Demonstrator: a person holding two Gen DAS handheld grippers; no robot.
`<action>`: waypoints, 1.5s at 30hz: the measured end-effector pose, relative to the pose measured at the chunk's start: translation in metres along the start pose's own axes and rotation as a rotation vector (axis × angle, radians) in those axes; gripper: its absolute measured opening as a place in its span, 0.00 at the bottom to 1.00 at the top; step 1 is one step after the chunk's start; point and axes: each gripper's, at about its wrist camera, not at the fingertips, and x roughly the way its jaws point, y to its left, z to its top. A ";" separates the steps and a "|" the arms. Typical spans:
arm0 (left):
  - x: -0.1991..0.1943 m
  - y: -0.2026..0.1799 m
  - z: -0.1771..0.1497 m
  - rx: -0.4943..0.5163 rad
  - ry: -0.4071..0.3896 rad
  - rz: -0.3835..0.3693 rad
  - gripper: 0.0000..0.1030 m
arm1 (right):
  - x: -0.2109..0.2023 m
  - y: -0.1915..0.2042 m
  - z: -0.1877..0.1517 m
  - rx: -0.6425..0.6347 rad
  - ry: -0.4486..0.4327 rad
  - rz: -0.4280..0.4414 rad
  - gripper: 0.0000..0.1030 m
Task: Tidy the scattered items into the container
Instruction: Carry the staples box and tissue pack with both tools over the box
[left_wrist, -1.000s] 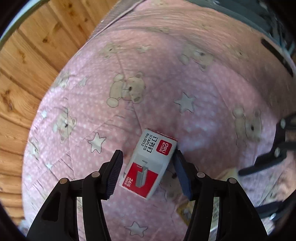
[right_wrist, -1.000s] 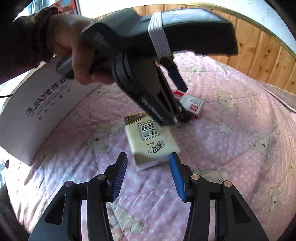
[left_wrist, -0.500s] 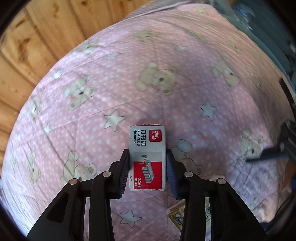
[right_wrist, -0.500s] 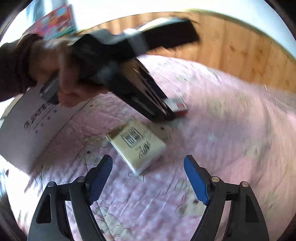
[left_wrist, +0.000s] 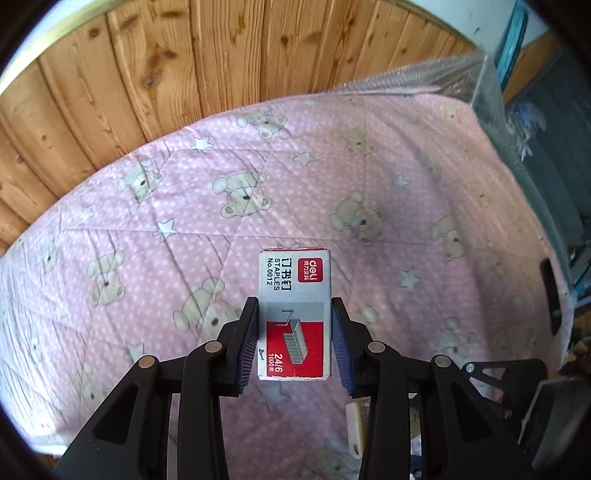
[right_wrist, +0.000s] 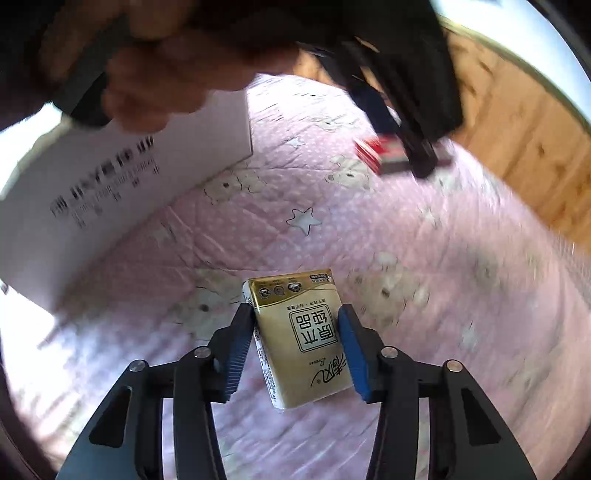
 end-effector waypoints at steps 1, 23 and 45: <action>-0.006 -0.002 -0.005 -0.004 -0.001 -0.006 0.38 | -0.008 0.008 -0.004 0.035 -0.003 0.011 0.45; -0.120 -0.060 -0.150 -0.145 -0.103 0.025 0.38 | -0.070 0.063 -0.071 0.320 -0.039 0.056 0.15; -0.167 -0.052 -0.267 -0.370 -0.197 -0.054 0.38 | -0.012 0.072 -0.058 0.219 0.038 0.003 0.50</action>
